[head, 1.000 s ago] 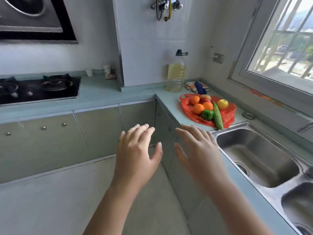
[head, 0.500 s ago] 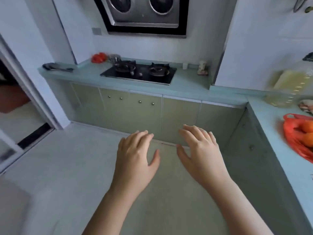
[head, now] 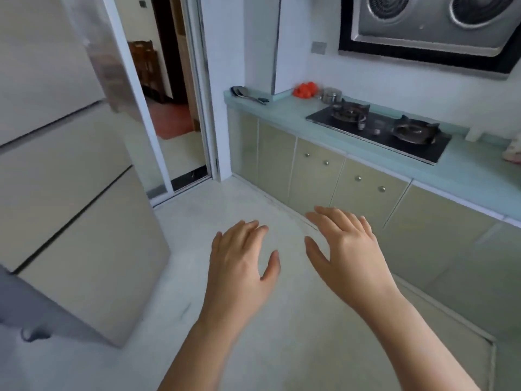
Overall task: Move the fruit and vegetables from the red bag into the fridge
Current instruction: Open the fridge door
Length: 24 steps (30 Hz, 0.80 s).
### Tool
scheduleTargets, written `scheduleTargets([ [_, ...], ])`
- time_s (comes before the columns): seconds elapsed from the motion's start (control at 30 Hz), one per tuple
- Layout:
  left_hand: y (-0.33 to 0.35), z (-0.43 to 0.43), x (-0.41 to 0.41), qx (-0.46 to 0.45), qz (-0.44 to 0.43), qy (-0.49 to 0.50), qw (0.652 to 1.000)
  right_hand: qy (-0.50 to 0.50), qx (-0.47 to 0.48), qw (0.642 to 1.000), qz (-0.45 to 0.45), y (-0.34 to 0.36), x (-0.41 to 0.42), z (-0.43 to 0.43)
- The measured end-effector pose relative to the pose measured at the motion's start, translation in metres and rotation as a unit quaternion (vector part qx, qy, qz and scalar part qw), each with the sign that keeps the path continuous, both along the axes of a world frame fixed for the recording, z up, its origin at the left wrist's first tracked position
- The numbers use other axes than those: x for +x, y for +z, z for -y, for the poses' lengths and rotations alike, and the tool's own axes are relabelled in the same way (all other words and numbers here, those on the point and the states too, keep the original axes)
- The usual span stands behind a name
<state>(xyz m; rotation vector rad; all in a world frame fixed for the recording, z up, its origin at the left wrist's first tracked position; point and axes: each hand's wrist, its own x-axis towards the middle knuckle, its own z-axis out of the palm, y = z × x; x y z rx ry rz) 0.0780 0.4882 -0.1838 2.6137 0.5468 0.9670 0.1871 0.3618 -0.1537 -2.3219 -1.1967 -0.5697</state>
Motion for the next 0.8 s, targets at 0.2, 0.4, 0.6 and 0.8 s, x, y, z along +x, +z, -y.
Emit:
scheduleTargets([
  [0.2,0.002,-0.112,-0.072,-0.006,-0.01,0.115,0.993,0.102,0.0,0.995,0.008,-0.001,-0.047,-0.137],
  [0.4,-0.001,-0.196,-0.142,-0.01,-0.018,0.222,0.975,0.197,0.0,0.98,0.003,-0.006,-0.1,-0.25],
  [0.6,0.0,-0.25,-0.195,-0.021,-0.001,0.314,0.949,0.278,0.004,0.96,0.019,-0.002,-0.14,-0.335],
  [0.8,0.008,-0.308,-0.223,-0.019,0.038,0.384,0.922,0.373,0.023,0.927,0.025,0.013,-0.162,-0.42],
])
